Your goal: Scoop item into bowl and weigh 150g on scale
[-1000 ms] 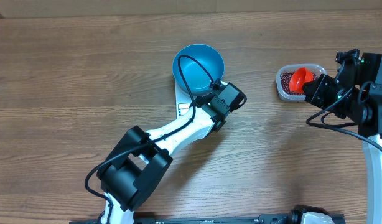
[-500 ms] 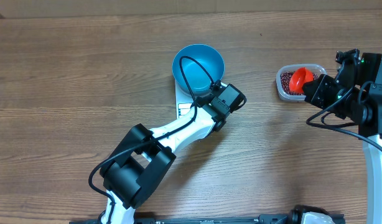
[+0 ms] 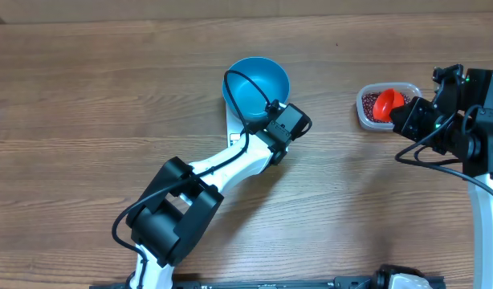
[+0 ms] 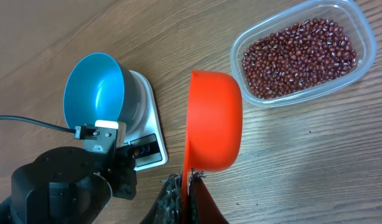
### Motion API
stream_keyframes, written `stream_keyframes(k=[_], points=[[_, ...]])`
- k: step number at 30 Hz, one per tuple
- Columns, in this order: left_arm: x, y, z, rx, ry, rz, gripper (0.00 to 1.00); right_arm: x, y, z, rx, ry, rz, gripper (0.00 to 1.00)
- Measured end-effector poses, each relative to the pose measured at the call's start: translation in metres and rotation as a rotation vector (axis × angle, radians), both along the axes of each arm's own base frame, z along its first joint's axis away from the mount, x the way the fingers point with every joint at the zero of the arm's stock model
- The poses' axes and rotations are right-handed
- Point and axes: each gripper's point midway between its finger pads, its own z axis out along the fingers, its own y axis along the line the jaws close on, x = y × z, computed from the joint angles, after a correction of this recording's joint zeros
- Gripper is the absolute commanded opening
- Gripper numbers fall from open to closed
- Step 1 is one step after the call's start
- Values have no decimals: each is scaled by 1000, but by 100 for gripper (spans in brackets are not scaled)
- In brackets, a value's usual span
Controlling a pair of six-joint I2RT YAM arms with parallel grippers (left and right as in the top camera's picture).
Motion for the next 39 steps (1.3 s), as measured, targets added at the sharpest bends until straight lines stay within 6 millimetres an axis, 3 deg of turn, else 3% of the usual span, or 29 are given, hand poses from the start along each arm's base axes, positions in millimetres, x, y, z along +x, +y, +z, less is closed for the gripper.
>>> stream_keyframes(k=[39], points=[[-2, -7, -3, -37, 22, -23, 4, -1, 0, 0, -1, 2, 2, 4]])
